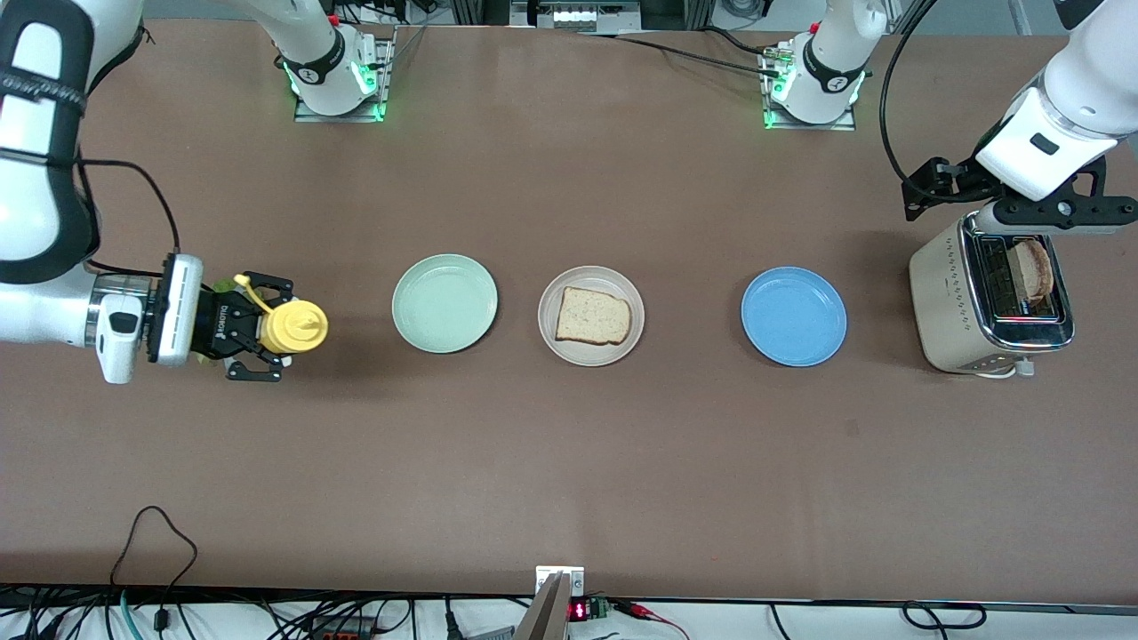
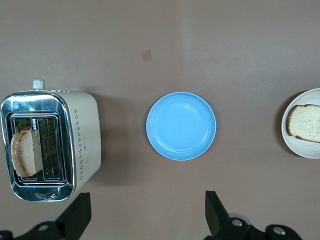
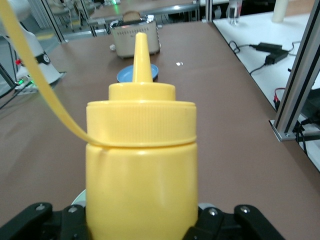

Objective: Make sandwich in beige plate with both arms
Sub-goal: 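Return the yellow bottle beside the lettuce with the right gripper, then release the yellow bottle and open the right gripper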

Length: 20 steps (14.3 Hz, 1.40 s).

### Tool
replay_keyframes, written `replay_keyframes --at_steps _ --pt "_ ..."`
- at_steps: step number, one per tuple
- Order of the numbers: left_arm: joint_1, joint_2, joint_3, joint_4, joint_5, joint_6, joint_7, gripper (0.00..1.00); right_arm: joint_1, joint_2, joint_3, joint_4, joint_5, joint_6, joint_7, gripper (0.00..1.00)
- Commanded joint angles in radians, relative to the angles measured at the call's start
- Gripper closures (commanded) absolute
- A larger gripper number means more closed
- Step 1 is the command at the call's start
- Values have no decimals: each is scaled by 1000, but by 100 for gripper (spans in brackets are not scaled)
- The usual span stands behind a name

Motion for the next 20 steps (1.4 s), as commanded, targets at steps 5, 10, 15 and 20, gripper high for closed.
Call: replay_keyframes --at_steps 5,10,15,20 --pt "-4 4 -7 22 -9 -20 3 0 -133 125 25 -123 229 -257 -414 72" --pt "-4 2 -7 22 -9 -20 3 0 -192 268 46 -199 299 -398 -652 72" --pt "-4 4 -7 21 -9 -20 4 0 -312 371 169 -202 309 -451 -700 72" --pt "-5 2 -7 21 -9 -27 4 0 -312 414 171 -202 309 -452 -715 66"
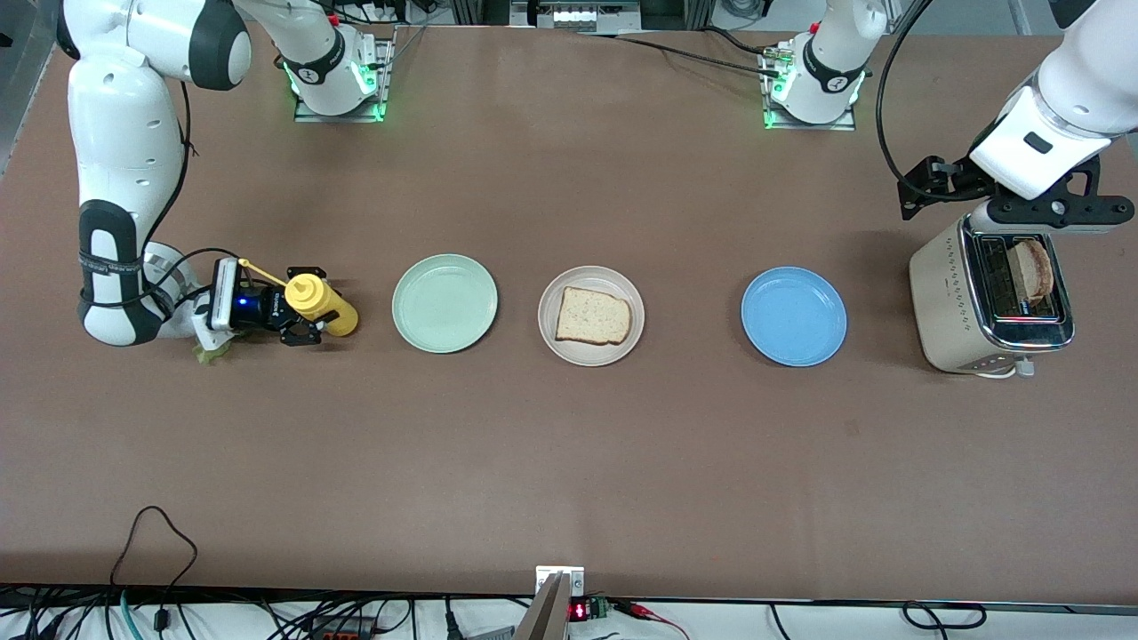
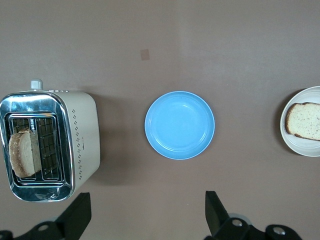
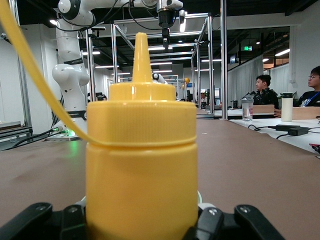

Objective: Make sandwich in beige plate with both arms
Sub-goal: 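Release the yellow bottle and open the right gripper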

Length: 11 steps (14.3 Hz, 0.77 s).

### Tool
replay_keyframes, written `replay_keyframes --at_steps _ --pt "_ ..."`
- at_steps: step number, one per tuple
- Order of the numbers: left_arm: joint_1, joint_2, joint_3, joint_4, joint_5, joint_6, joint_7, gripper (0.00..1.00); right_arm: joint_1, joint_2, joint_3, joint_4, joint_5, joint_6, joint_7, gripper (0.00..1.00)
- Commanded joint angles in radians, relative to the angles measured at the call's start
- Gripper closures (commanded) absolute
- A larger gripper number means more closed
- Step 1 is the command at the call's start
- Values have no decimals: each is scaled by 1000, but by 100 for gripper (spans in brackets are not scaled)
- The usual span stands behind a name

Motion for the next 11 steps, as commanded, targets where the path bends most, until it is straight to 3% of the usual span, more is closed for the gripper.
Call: replay_keyframes --at_steps 1,5,7,11 --pt "-5 2 1 20 -9 -23 4 0 -13 6 11 6 16 -33 -7 59" --pt "-3 2 1 20 -10 -23 6 0 -13 14 12 6 16 -35 -7 35" --pt "0 4 3 20 -12 -23 10 0 -13 14 12 6 16 -35 -6 4" --pt "4 13 3 22 -18 -29 6 0 -19 8 23 7 14 -35 9 0"
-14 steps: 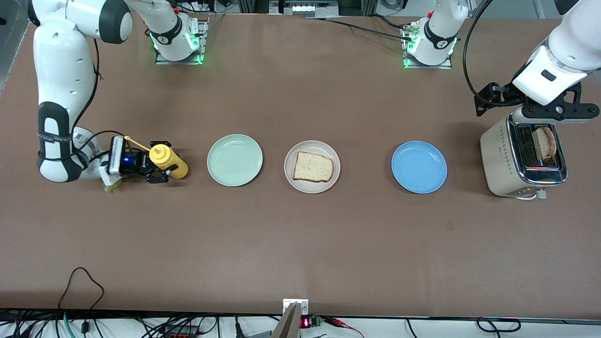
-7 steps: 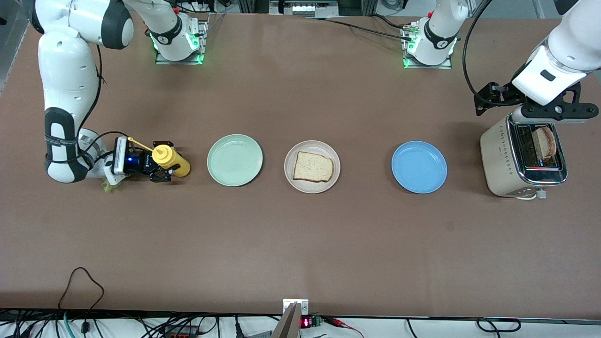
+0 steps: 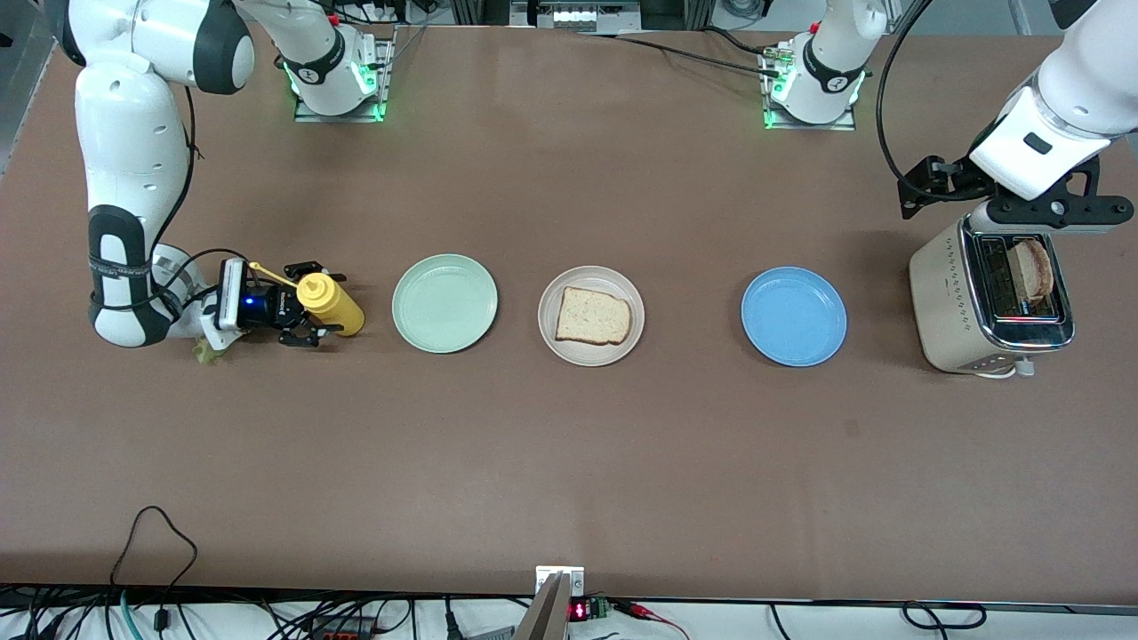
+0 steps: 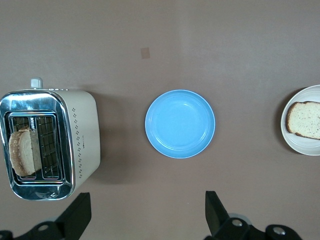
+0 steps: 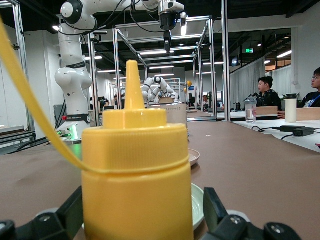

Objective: Make sandwich in beige plate with both arms
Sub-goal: 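Release the yellow bottle and open the right gripper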

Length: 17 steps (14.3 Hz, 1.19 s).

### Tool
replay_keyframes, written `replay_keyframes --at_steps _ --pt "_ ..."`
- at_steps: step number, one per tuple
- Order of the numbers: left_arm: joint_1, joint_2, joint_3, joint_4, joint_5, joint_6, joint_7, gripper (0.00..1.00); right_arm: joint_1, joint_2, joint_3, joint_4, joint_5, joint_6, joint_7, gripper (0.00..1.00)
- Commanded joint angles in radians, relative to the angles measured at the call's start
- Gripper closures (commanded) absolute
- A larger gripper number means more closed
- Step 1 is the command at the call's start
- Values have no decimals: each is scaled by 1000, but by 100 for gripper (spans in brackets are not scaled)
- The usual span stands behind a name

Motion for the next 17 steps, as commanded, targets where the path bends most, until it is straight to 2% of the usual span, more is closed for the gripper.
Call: replay_keyframes --at_steps 1,3,8,13,16,17 --pt "4 11 2 22 -18 -22 6 0 -24 -7 11 8 7 -23 13 0" --pt "8 14 4 23 -18 -21 7 0 -47 -9 6 15 -13 -23 19 0" --pt "7 14 4 23 -21 -21 4 0 -125 -27 -2 39 -133 -21 42 0" --pt "7 16 4 23 -21 -19 4 0 -126 -94 -133 152 -263 -24 164 0" --pt "9 16 4 23 -21 -21 4 0 -113 -104 -184 258 -276 -52 241 0" --pt "9 16 4 23 -21 -19 4 0 -90 -125 -219 265 -288 -52 267 0"
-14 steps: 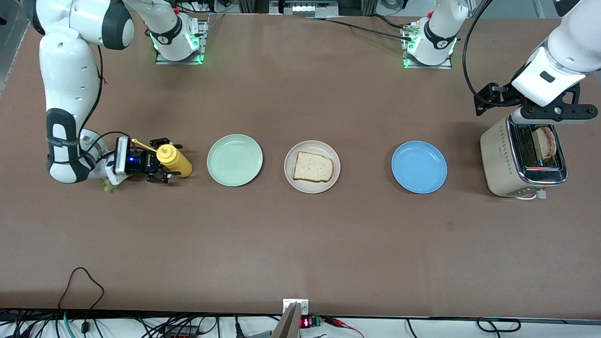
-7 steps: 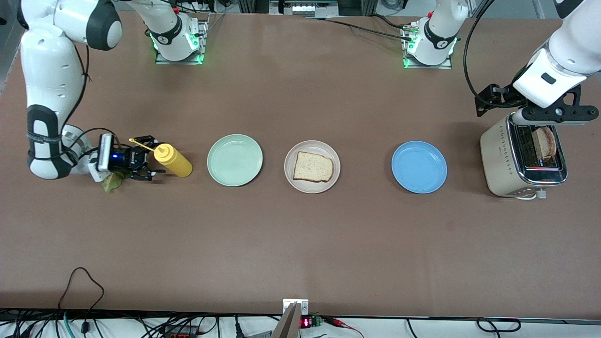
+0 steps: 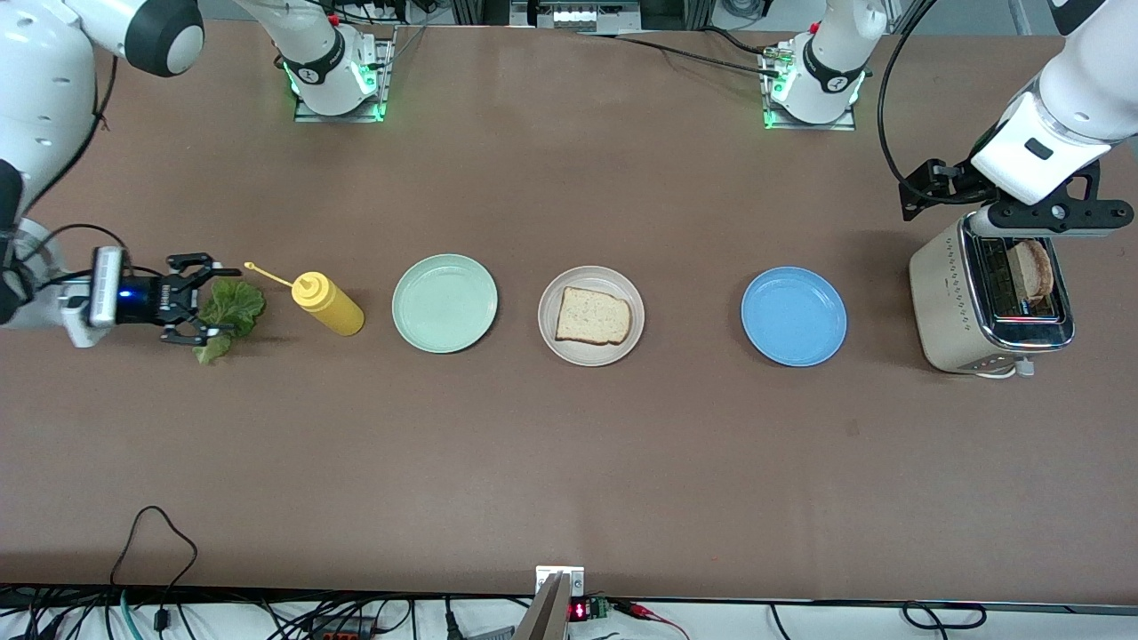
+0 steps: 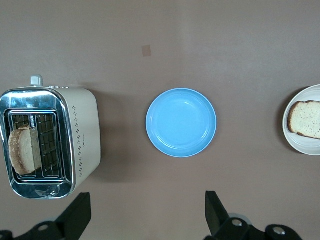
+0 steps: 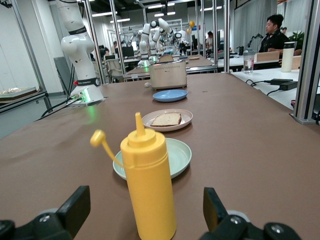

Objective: Make sandwich in beige plate with both arms
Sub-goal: 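Withdraw the right gripper from the bottle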

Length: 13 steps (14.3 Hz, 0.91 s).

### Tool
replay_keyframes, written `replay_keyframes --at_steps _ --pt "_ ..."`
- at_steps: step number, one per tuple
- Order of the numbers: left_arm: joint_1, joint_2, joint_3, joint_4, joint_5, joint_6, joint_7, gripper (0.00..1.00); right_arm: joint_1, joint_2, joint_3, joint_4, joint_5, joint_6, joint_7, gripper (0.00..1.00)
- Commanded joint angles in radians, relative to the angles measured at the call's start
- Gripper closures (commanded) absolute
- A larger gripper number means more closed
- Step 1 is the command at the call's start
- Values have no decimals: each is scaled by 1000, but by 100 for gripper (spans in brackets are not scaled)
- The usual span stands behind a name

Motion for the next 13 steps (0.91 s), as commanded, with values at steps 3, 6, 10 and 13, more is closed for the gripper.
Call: replay_keyframes --at_steps 3,6,10,13 --pt "3 10 2 23 -20 -16 5 0 80 -53 -74 56 -51 -18 145 0" --pt "3 10 2 23 -20 -16 5 0 97 -171 -53 51 -164 92 305 0" --pt "3 10 2 23 -20 -18 5 0 63 -326 68 45 -349 215 564 0" --pt "3 10 2 23 -20 -16 5 0 62 -441 145 30 -538 321 809 0"
